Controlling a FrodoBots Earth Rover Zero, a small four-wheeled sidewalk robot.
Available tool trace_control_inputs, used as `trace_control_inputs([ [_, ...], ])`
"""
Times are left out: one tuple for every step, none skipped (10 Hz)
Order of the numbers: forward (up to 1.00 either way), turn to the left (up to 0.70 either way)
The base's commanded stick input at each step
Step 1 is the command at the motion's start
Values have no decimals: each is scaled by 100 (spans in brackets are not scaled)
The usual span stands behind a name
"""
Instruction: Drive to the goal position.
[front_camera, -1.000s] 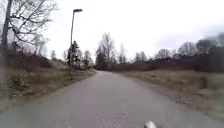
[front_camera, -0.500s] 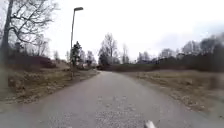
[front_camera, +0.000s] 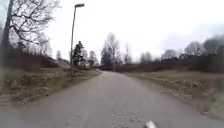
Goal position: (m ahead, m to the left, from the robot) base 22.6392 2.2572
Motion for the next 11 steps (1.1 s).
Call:
trace_control_inputs([
  [70,-35],
  [70,-35],
  [70,-35],
  [70,-35],
  [70,-31],
  [70,-6],
  [70,0],
  [70,0],
  [70,0],
  [70,0],
  [70,0],
])
